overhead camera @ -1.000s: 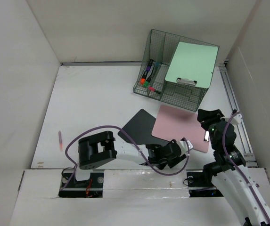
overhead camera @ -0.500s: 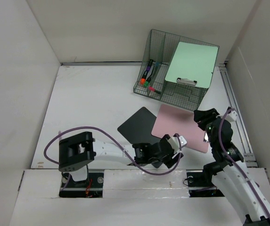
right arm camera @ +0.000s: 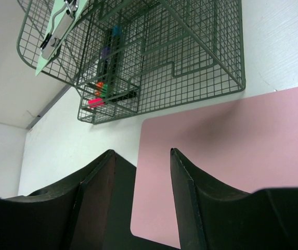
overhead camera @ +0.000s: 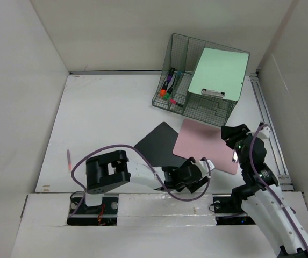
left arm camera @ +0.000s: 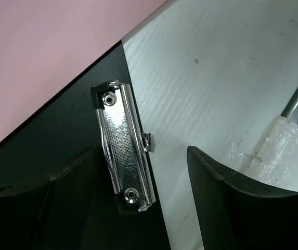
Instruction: Organize the desk
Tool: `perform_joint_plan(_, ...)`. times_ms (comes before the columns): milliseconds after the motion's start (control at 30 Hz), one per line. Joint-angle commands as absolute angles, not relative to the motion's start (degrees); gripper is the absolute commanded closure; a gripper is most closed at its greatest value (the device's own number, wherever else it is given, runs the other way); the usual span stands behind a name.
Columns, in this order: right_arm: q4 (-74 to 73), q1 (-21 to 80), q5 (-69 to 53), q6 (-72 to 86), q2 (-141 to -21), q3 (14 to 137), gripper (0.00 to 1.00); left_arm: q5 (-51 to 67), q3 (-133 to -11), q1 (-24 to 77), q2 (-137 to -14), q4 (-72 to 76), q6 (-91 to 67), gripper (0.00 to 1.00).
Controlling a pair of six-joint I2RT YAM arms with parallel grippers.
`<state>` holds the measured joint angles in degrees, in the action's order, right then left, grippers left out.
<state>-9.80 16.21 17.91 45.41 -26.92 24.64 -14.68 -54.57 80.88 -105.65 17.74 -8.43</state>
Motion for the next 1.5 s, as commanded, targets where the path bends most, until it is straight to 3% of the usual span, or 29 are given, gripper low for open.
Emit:
perform_joint_plan(0,-7.3,16.7,17.1,44.2,-26.4,24.8,0.48,-16.6,-56.3,80.6,-106.8,17.9,-8.9,0.37)
perform_joint_plan(133,-7.5,16.7,16.9,44.0,-25.9,24.8,0.48,-15.5,-56.0,80.1,-108.0,18.5,-9.3,0.43)
perform_joint_plan(200,-7.7,16.7,17.0,44.0,-25.8,24.9,0.49,-14.7,-55.3,80.1,-108.3,18.6,-9.6,0.52)
perform_joint_plan(300,-7.7,16.7,16.9,43.6,-25.3,25.0,0.49,-15.2,-52.5,80.1,-107.8,20.4,-9.8,0.69)
perform_joint_plan(400,-8.3,16.7,16.6,43.4,-25.3,25.0,0.49,-17.0,-50.1,80.1,-105.5,20.7,-10.2,1.00)
perform_joint_plan(533,-8.9,16.7,15.5,42.7,-25.3,24.3,0.43,-18.3,-46.4,80.1,-100.4,20.4,-11.2,1.00)
perform_joint_plan(700,-9.3,16.7,9.6,41.6,-28.1,22.5,0.23,-20.8,-41.3,80.1,-90.3,17.1,-13.3,1.00)
perform_joint_plan(833,-9.1,16.7,2.5,39.8,-33.4,22.7,0.14,-20.9,-40.1,80.1,-83.4,12.5,-14.7,1.00)
perform_joint_plan(1100,-8.5,19.2,-18.6,35.0,-48.4,25.6,0.07,-23.2,-38.7,79.5,-74.8,8.8,-15.8,1.00)
perform_joint_plan(1267,3.5,28.4,-23.0,41.7,-55.3,24.0,0.00,-23.4,-39.3,79.5,-73.7,7.8,-15.8,1.00)
perform_joint_plan(1467,9.0,35.8,-21.3,44.7,-58.8,25.0,0.00,-24.2,-39.5,79.5,-73.7,8.8,-14.9,1.00)
